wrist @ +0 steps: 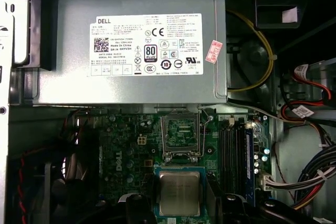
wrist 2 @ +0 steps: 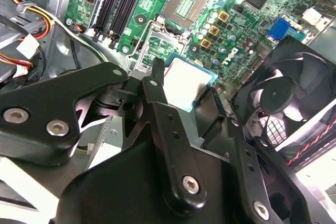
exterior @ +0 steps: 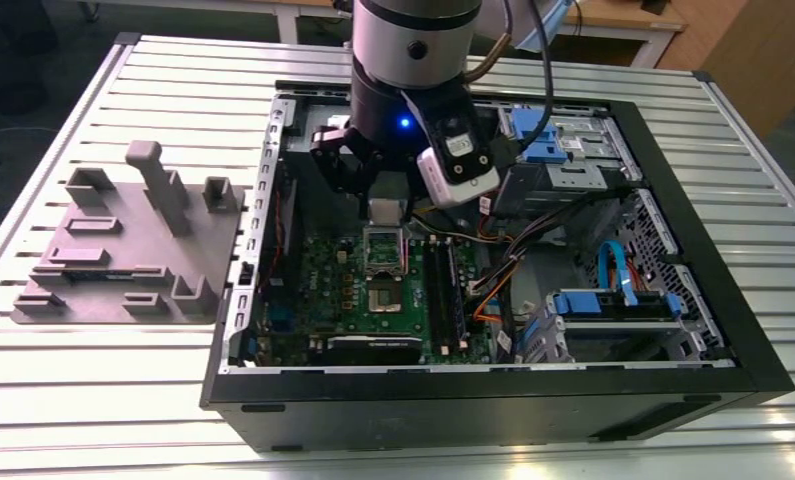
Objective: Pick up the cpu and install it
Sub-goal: 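Place the cpu into insertion slot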
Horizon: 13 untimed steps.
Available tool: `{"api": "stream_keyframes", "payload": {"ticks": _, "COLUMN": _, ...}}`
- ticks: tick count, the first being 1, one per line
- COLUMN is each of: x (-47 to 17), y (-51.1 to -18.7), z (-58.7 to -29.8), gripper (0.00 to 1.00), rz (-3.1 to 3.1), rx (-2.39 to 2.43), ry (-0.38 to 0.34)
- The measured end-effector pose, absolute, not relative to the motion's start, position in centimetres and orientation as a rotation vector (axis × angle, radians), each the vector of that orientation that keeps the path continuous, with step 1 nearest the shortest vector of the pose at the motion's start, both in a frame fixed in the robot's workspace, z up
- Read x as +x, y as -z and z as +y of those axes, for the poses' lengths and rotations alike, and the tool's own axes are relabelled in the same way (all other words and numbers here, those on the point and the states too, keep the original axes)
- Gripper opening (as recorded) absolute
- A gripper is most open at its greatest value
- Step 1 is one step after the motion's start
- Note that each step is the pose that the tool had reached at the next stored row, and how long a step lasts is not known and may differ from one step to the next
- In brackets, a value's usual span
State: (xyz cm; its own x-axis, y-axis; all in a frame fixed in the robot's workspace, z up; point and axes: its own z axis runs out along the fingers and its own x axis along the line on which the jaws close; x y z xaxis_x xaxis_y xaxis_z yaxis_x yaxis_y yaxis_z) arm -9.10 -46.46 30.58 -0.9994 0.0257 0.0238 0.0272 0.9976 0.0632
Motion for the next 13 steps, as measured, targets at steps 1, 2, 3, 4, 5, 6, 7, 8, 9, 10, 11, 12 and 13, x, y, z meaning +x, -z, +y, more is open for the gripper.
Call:
{"api": "stream_keyframes", "payload": {"ticks": 1, "x": -9.10, "y": -30.55, "z": -46.46, "gripper": 0.47, "rz": -3.117, "rx": -0.041, "ry": 0.099}}
{"api": "stream_keyframes", "payload": {"ticks": 2, "x": -9.10, "y": -30.53, "z": -46.46, "gripper": 0.47, "rz": -3.117, "rx": -0.041, "ry": 0.099}}
{"api": "stream_keyframes", "payload": {"ticks": 3, "x": -9.10, "y": -30.51, "z": -46.46, "gripper": 0.47, "rz": -3.117, "rx": -0.041, "ry": 0.099}}
{"api": "stream_keyframes", "payload": {"ticks": 4, "x": -9.10, "y": -30.48, "z": -46.46, "gripper": 0.47, "rz": -3.117, "rx": -0.041, "ry": 0.099}}
{"api": "stream_keyframes", "payload": {"ticks": 5, "x": -9.10, "y": -30.46, "z": -46.46, "gripper": 0.47, "rz": -3.117, "rx": -0.041, "ry": 0.099}}
{"api": "stream_keyframes", "payload": {"ticks": 6, "x": -9.10, "y": -30.44, "z": -46.46, "gripper": 0.47, "rz": -3.117, "rx": -0.041, "ry": 0.099}}
{"api": "stream_keyframes", "payload": {"ticks": 7, "x": -9.10, "y": -30.41, "z": -46.46, "gripper": 0.47, "rz": -3.117, "rx": -0.041, "ry": 0.099}}
{"api": "stream_keyframes", "payload": {"ticks": 8, "x": -9.10, "y": -30.38, "z": -46.46, "gripper": 0.47, "rz": -3.117, "rx": -0.041, "ry": 0.099}}
{"api": "stream_keyframes", "payload": {"ticks": 9, "x": -9.10, "y": -30.36, "z": -46.46, "gripper": 0.47, "rz": -3.117, "rx": -0.041, "ry": 0.099}}
{"api": "stream_keyframes", "payload": {"ticks": 10, "x": -9.10, "y": -30.34, "z": -46.46, "gripper": 0.47, "rz": -3.117, "rx": -0.041, "ry": 0.099}}
{"api": "stream_keyframes", "payload": {"ticks": 11, "x": -9.10, "y": -30.32, "z": -46.46, "gripper": 0.47, "rz": -3.117, "rx": -0.041, "ry": 0.099}}
{"api": "stream_keyframes", "payload": {"ticks": 12, "x": -9.10, "y": -30.30, "z": -46.46, "gripper": 0.47, "rz": -3.117, "rx": -0.041, "ry": 0.099}}
{"api": "stream_keyframes", "payload": {"ticks": 13, "x": -9.10, "y": -30.27, "z": -46.46, "gripper": 0.47, "rz": -3.117, "rx": -0.041, "ry": 0.099}}
